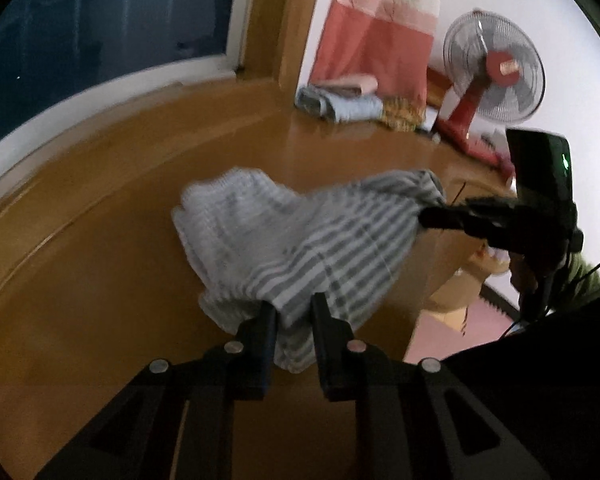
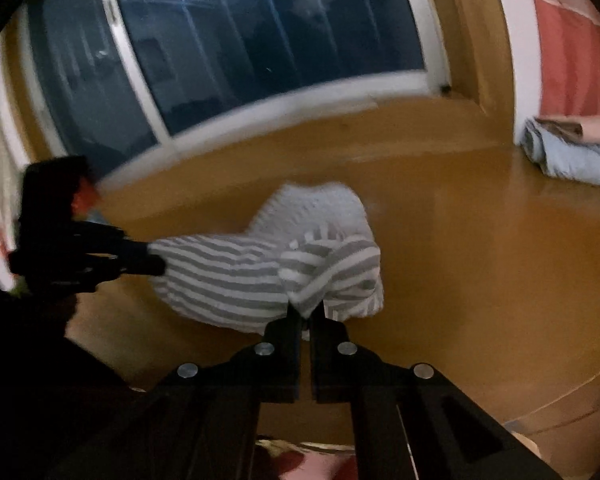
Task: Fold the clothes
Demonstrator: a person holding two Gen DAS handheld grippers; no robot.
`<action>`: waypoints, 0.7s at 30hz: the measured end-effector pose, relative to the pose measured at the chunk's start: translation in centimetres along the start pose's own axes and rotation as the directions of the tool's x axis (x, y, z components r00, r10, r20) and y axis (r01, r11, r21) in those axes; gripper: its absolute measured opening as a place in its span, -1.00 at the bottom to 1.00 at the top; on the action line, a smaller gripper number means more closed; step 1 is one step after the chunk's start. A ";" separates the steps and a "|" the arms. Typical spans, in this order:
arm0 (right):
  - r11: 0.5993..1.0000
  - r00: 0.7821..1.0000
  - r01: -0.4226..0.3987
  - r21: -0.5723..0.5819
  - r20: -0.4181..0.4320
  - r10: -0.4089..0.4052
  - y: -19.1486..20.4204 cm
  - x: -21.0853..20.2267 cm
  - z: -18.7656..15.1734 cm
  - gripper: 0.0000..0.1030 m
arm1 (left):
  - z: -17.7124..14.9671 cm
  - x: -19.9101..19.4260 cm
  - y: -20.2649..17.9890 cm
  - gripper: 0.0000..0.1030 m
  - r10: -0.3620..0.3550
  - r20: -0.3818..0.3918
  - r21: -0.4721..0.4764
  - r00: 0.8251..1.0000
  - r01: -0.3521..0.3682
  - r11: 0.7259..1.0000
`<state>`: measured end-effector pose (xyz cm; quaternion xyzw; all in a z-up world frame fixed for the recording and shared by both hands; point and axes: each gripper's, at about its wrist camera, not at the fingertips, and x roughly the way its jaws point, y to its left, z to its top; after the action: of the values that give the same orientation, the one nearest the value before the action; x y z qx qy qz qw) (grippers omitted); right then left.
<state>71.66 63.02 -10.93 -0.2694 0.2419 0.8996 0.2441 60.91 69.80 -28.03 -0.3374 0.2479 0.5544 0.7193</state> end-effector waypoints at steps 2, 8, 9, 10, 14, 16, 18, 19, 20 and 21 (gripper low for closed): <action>0.999 0.999 -0.047 -0.002 0.027 0.047 0.6 -1.4 0.7 -0.94 | 0.5 -0.9 0.0 -0.71 -0.004 0.023 -0.030 1.000 0.005 1.000; 0.997 0.996 -0.070 0.035 0.048 0.068 -1.1 0.2 3.5 -0.94 | 2.3 2.6 4.0 -0.71 0.045 0.020 -0.155 0.999 -0.041 0.987; 0.997 0.998 -0.060 0.057 0.040 0.057 -1.9 1.5 3.9 -0.94 | 2.6 3.8 5.1 -0.71 0.059 0.011 -0.172 0.998 -0.057 0.983; 0.995 0.998 -0.049 0.085 0.029 0.047 -2.8 3.0 4.3 -0.93 | 2.8 5.0 6.3 -0.71 0.084 -0.002 -0.195 0.996 -0.083 0.977; 0.982 0.999 -0.001 0.191 -0.033 0.007 -6.1 9.1 5.6 -0.92 | 2.7 9.3 11.7 -0.65 0.182 -0.076 -0.285 0.980 -0.196 0.938; 0.977 0.997 0.027 0.210 -0.073 -0.011 -7.0 12.1 5.7 -0.88 | 2.7 10.8 13.1 -0.64 0.198 -0.114 -0.333 0.974 -0.225 0.916; 0.978 0.996 0.044 0.205 -0.089 -0.026 -7.1 13.3 5.8 -0.84 | 2.4 10.9 13.6 -0.62 0.197 -0.130 -0.371 0.972 -0.232 0.899; 0.978 0.995 0.048 0.203 -0.091 -0.030 -7.1 13.6 5.8 -0.78 | 2.2 10.4 13.5 -0.62 0.200 -0.128 -0.386 0.971 -0.234 0.892; 0.977 0.995 0.049 0.205 -0.090 -0.031 -7.1 13.6 5.9 -0.74 | 1.9 9.9 13.5 -0.58 0.203 -0.125 -0.399 0.971 -0.237 0.886; 0.976 0.996 0.040 0.215 -0.083 -0.022 -7.1 13.0 5.9 -0.70 | 1.7 9.3 13.4 -0.51 0.207 -0.122 -0.412 0.971 -0.239 0.879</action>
<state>64.02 75.80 -16.54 -0.2808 0.3438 0.8524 0.2763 50.40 79.05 -36.56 -0.4750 0.1853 0.6612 0.5503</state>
